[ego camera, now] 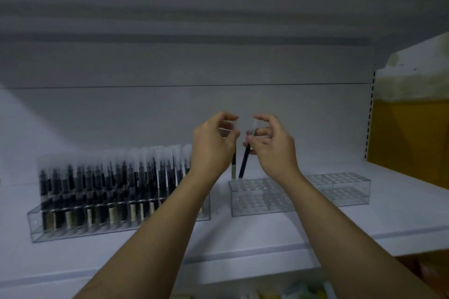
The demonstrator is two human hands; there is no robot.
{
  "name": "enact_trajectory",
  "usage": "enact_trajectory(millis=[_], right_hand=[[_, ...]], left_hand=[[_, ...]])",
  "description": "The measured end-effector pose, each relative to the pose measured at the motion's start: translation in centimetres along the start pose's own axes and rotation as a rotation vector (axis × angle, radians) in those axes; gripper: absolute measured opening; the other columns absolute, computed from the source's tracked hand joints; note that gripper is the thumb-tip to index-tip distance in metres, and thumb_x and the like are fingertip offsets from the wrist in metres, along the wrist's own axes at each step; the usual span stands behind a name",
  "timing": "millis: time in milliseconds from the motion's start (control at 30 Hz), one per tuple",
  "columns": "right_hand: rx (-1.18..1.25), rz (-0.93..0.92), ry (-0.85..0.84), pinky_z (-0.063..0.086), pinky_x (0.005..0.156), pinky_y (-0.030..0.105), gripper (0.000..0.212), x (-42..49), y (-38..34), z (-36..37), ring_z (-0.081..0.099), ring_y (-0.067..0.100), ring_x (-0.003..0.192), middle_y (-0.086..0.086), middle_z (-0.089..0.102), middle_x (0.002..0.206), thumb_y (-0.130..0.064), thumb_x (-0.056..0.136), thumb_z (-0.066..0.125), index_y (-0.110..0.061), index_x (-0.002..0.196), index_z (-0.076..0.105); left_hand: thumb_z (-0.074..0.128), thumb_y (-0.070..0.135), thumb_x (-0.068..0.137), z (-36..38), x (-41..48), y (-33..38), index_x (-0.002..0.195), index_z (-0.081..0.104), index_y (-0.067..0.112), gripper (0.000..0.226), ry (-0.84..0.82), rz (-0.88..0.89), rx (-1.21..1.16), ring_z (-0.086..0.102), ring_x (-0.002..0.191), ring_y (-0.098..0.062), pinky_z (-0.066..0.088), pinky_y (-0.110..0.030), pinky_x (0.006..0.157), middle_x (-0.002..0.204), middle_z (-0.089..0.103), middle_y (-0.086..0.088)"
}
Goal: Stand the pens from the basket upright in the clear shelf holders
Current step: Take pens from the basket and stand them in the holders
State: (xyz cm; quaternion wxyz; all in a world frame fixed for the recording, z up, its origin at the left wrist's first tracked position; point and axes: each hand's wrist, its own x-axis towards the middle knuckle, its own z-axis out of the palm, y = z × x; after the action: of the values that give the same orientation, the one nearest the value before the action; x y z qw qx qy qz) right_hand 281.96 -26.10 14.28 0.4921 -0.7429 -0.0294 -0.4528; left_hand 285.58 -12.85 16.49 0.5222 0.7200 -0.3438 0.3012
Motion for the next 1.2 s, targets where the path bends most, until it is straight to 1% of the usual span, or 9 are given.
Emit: enact_trajectory(millis=[167,267,533,667,733,800,933,1067,1200], right_hand=[[-0.019,-0.015,0.000,0.059,0.079,0.043,0.038,-0.1,0.0,-0.1,0.071,0.011,0.080,0.000,0.068,0.093,-0.008,0.090,0.064,-0.035,0.115,0.053],[-0.036,-0.019,0.009,0.059,0.078,0.043,0.039,-0.1,0.0,-0.1,0.070,0.010,0.079,0.000,0.067,0.092,-0.008,0.090,0.064,-0.036,0.114,0.053],[-0.101,0.044,-0.084,0.059,0.076,0.040,0.040,-1.2,0.8,-0.3,0.070,0.014,0.077,0.000,0.068,0.090,-0.006,0.087,0.067,-0.036,0.110,0.056],[-0.241,0.037,-0.178,0.058,0.072,0.031,0.039,-1.7,1.5,-0.2,0.064,0.011,0.071,-0.003,0.064,0.091,-0.010,0.089,0.065,-0.036,0.116,0.057],[-0.316,0.034,-0.262,0.056,0.072,0.028,0.046,-2.0,1.7,-0.2,0.063,0.009,0.072,-0.006,0.064,0.092,-0.018,0.091,0.063,-0.042,0.127,0.050],[-0.385,0.039,-0.323,0.055,0.075,0.029,0.055,-2.3,1.7,-0.3,0.064,0.010,0.075,-0.008,0.064,0.091,-0.021,0.093,0.060,-0.048,0.136,0.040],[-0.518,0.010,-0.374,0.055,0.080,0.033,0.066,-2.6,1.2,-0.6,0.065,0.014,0.081,-0.006,0.067,0.092,-0.022,0.094,0.057,-0.049,0.144,0.023],[-0.591,0.004,-0.393,0.055,0.079,0.035,0.073,-2.8,0.9,-0.8,0.065,0.016,0.079,-0.003,0.070,0.087,-0.022,0.094,0.056,-0.047,0.148,0.014],[-0.609,0.013,-0.413,0.055,0.079,0.036,0.078,-3.0,0.9,-1.0,0.065,0.017,0.076,-0.001,0.069,0.080,-0.020,0.093,0.057,-0.046,0.149,0.010]], left_hand=[[0.069,0.011,0.087,0.0,-0.9,0.0,0.102,0.065,0.019,0.018,0.032,-0.004,-0.064,0.058,0.076,0.003,0.046,-0.003,0.064,0.084,0.059,0.015],[0.067,0.012,0.088,0.3,-1.6,-0.3,0.105,0.064,0.018,0.018,0.016,-0.014,-0.027,0.056,0.077,0.003,0.044,-0.001,0.064,0.089,0.060,0.012],[0.063,0.012,0.091,1.6,-2.1,-1.0,0.111,0.063,0.019,0.021,-0.044,-0.099,0.022,0.061,0.083,-0.009,0.046,-0.015,0.067,0.091,0.061,0.006],[0.056,0.010,0.094,2.1,-1.9,-1.1,0.110,0.060,0.022,0.021,-0.074,-0.088,0.045,0.059,0.076,-0.004,0.039,-0.006,0.057,0.093,0.061,0.005],[0.054,0.009,0.095,2.1,-1.8,-1.1,0.110,0.059,0.021,0.019,-0.076,-0.092,0.038,0.057,0.071,0.001,0.040,-0.007,0.052,0.090,0.060,0.006],[0.054,0.009,0.095,2.2,-1.7,-1.1,0.109,0.058,0.019,0.018,-0.070,-0.094,0.049,0.057,0.072,-0.001,0.040,-0.009,0.054,0.092,0.060,0.003],[0.056,0.008,0.093,2.3,-1.5,-1.3,0.101,0.058,0.019,0.013,-0.099,-0.100,0.104,0.055,0.068,-0.001,0.039,-0.008,0.051,0.085,0.059,0.003],[0.057,0.011,0.094,2.5,-2.2,-1.6,0.107,0.058,0.016,0.015,-0.120,-0.128,0.103,0.060,0.080,-0.013,0.049,-0.025,0.065,0.094,0.061,0.001],[0.058,0.012,0.094,2.5,-2.5,-1.6,0.109,0.058,0.016,0.016,-0.102,-0.138,0.088,0.059,0.082,-0.014,0.046,-0.024,0.066,0.096,0.062,0.000]])
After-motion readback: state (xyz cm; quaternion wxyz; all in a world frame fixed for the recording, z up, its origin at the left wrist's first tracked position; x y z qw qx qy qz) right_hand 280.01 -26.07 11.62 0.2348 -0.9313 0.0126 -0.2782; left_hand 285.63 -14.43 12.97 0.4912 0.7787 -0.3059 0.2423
